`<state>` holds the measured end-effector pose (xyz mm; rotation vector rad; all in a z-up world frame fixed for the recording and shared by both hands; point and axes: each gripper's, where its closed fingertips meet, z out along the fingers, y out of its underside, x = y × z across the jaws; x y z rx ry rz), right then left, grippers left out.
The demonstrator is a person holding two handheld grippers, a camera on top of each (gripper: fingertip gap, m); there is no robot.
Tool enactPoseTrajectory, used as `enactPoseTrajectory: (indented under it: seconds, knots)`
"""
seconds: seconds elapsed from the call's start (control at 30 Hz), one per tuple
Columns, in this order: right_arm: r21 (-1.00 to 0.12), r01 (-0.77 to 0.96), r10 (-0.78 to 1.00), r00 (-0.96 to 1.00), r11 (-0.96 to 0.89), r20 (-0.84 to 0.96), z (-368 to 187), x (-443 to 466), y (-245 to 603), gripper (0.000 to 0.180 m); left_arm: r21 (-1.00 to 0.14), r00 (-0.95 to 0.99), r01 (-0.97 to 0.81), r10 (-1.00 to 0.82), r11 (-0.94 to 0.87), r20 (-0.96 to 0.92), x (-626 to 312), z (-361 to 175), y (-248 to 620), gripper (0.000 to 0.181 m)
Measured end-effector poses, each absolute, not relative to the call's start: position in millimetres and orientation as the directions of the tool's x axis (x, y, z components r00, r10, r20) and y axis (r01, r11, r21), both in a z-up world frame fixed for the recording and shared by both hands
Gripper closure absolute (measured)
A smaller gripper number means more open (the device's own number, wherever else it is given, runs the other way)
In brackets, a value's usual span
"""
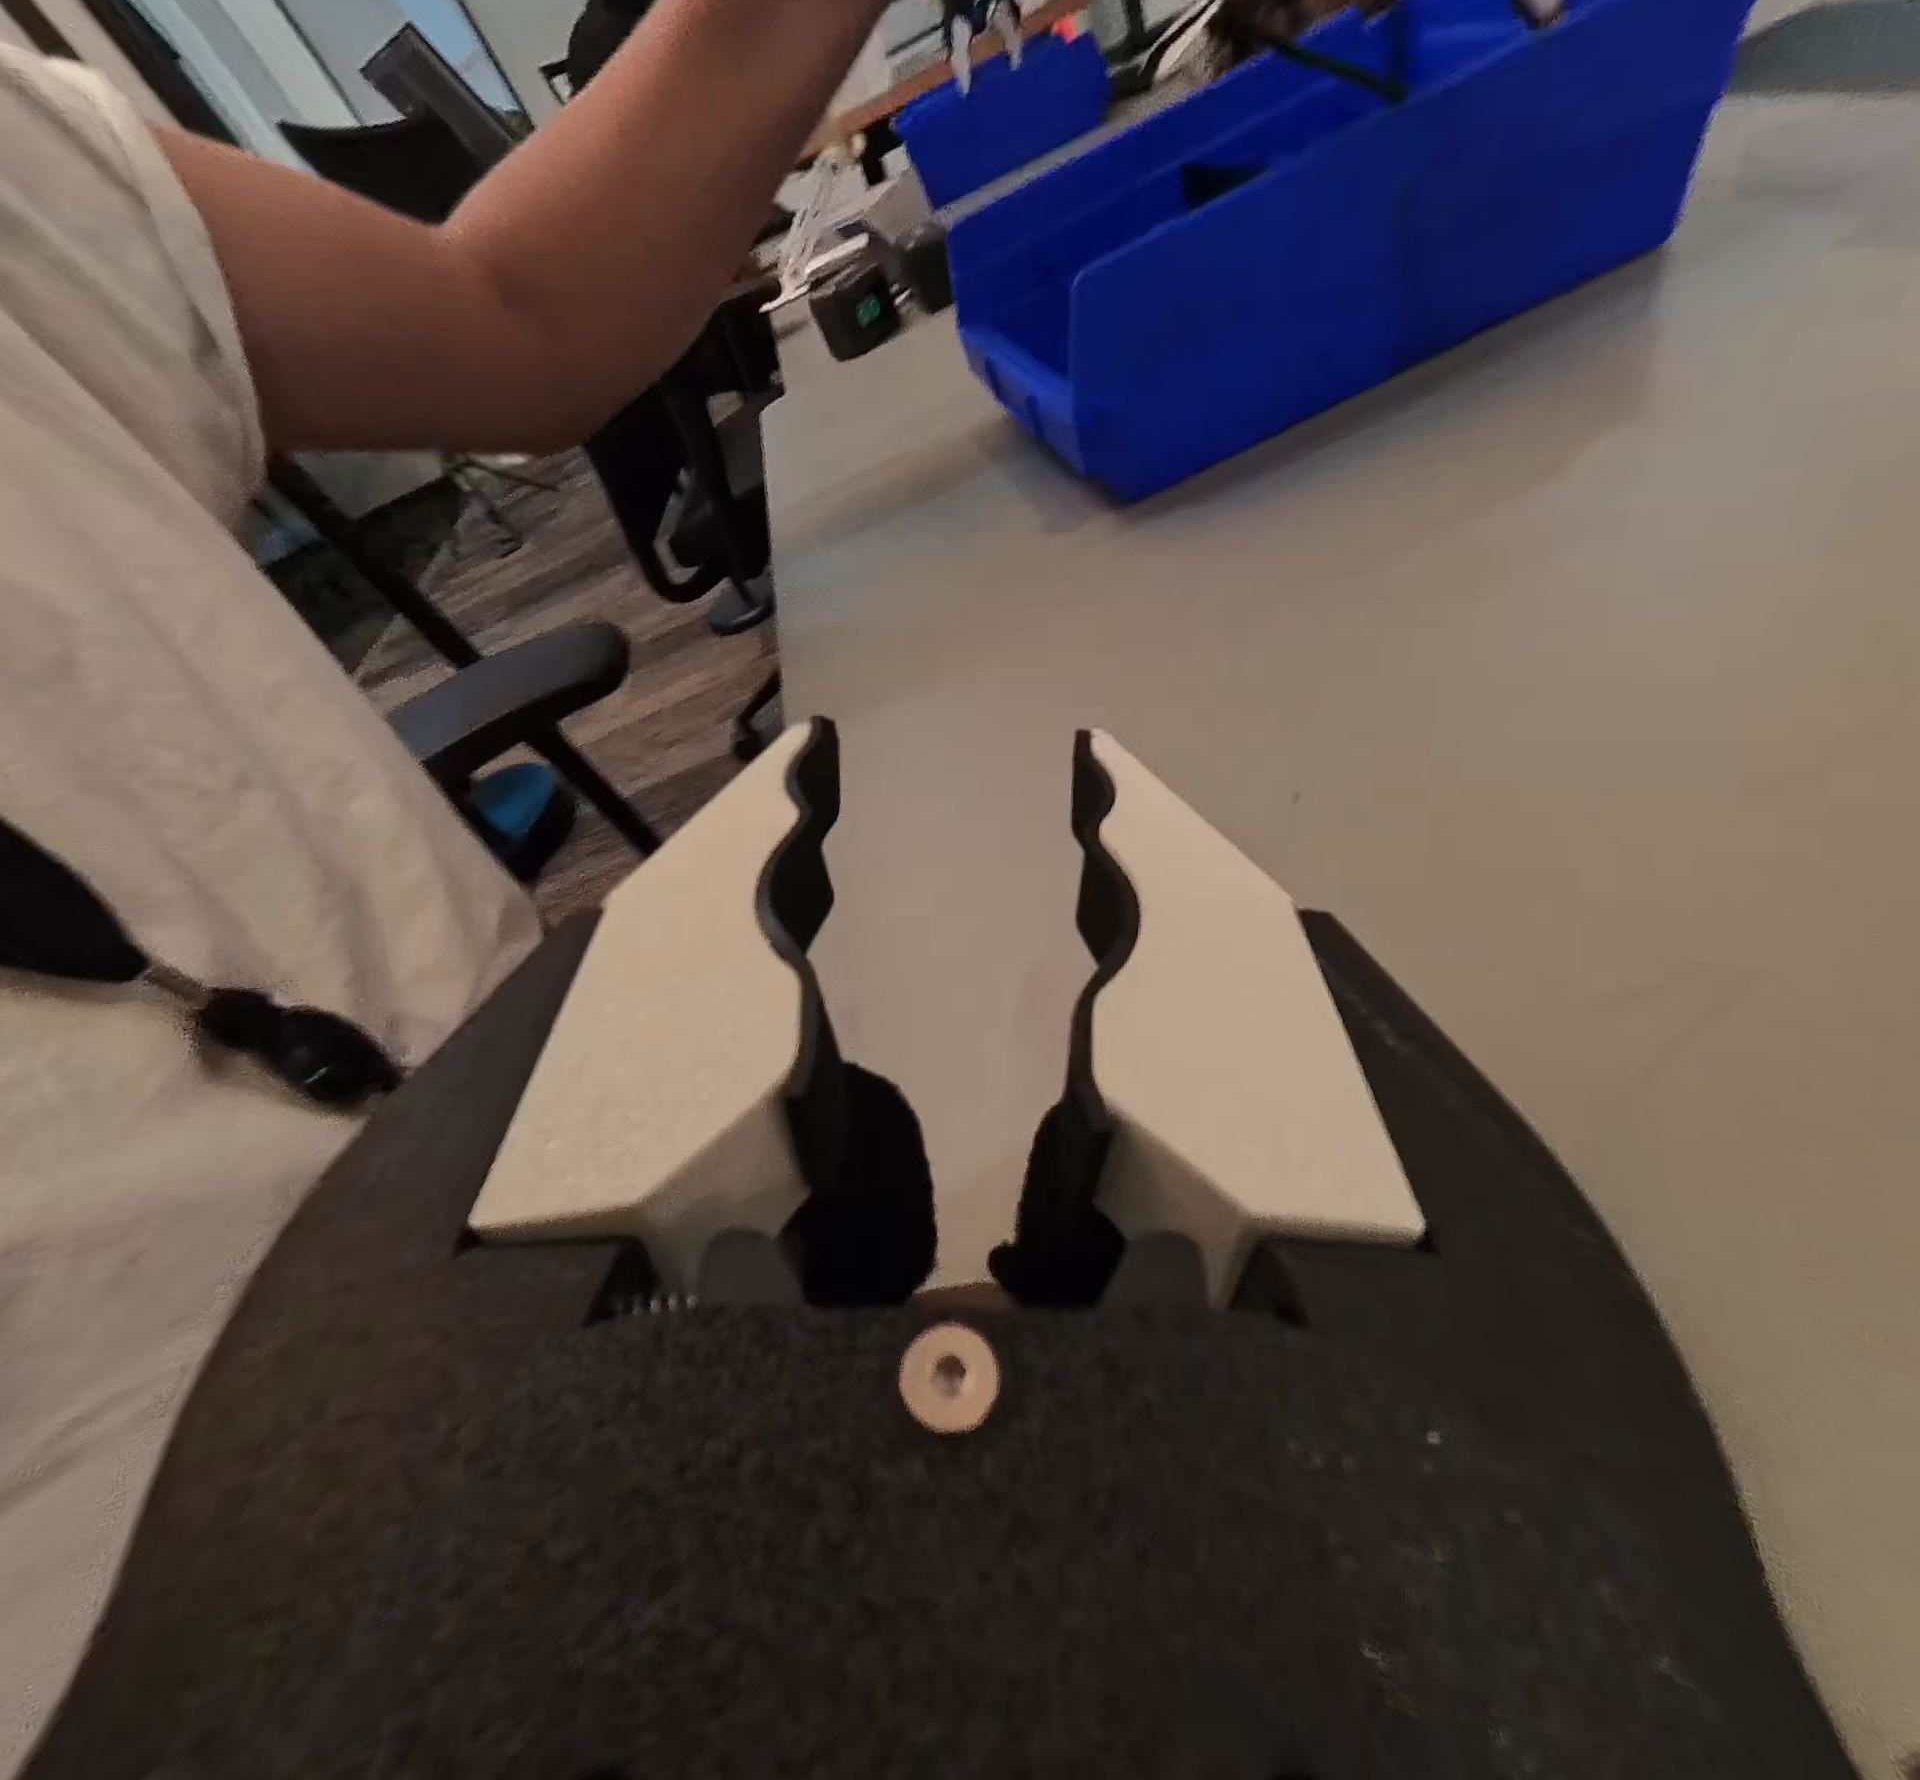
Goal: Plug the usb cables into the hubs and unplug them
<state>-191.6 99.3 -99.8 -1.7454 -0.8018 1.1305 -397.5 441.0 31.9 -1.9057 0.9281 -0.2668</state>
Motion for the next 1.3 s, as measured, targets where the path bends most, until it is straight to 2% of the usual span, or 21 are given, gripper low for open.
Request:
enactPoseTrajectory:
  seconds: [0.03,0.13,0.23,0.33,0.4,0.47,0.57,0.7,0.9,0.97,1.23,1.3]
  knots:
    - [-0.928,0.041,0.857,0.4,-0.37,-0.324,-93.5,-189.8,103.2,0.135,-0.866,0.661,-0.466,-0.722,-0.182,-0.204,-381.9,56.3,421.4,0.156]
    - [-0.972,-0.001,0.847,0.49,-0.235,-0.206,-64.2,-180.6,116.3,0.134,-0.924,0.558,-0.382,-0.801,-0.015,-0.218,-328.7,109.4,353.1,0.157]
    - [-0.999,0.016,0.786,0.618,-0.046,-0.026,-20.5,-166.6,129.5,0.13,-0.95,0.458,-0.3,-0.86,0.086,-0.223,-277.7,127.5,291.1,0.157]
    - [-0.983,0.057,0.649,0.744,0.172,0.157,36.8,-149.5,137.1,0.129,-0.953,0.44,-0.281,-0.868,0.109,-0.229,-236.4,112.0,263.4,0.157]
    - [-0.959,0.094,0.52,0.824,0.266,0.225,68.4,-136.8,145.5,0.13,-0.958,0.451,-0.283,-0.876,0.044,-0.173,-211.8,81.8,264.0,0.157]
    - [-0.932,0.142,0.424,0.86,0.334,0.283,89.6,-129.2,154.3,0.146,-0.956,0.482,-0.289,-0.871,-0.055,-0.095,-193.2,41.8,272.3,0.157]
    - [-0.962,0.123,0.423,0.879,0.243,0.22,84.6,-130.2,185.5,0.151,-0.922,0.559,-0.367,-0.822,-0.125,-0.111,-183.0,-16.9,287.3,0.157]
    - [-0.985,0.147,0.504,0.86,-0.091,0.082,3.1,-159.4,234.4,0.138,-0.893,0.575,-0.431,-0.802,-0.13,-0.16,-173.6,-45.4,285.6,0.157]
    - [-0.995,0.069,0.481,0.876,-0.077,0.023,-12.1,-173.9,249.2,0.158,-0.892,0.538,-0.431,-0.832,-0.133,-0.136,-166.1,-48.5,270.9,0.157]
    - [-0.996,0.031,0.488,0.873,-0.079,-0.011,-12.8,-175.8,249.6,0.174,-0.894,0.529,-0.426,-0.84,-0.143,-0.118,-164.8,-52.6,268.1,0.157]
    - [-0.99,-0.02,0.465,0.881,-0.14,-0.084,-29.3,-179.1,250.1,0.175,-0.872,0.468,-0.391,-0.879,-0.296,0.089,-165.3,-70.8,266.7,0.156]
    - [-0.989,-0.023,0.46,0.883,-0.149,-0.089,-33.1,-179.1,249.6,0.175,-0.864,0.465,-0.412,-0.882,-0.291,0.076,-166.0,-75.0,266.6,0.156]
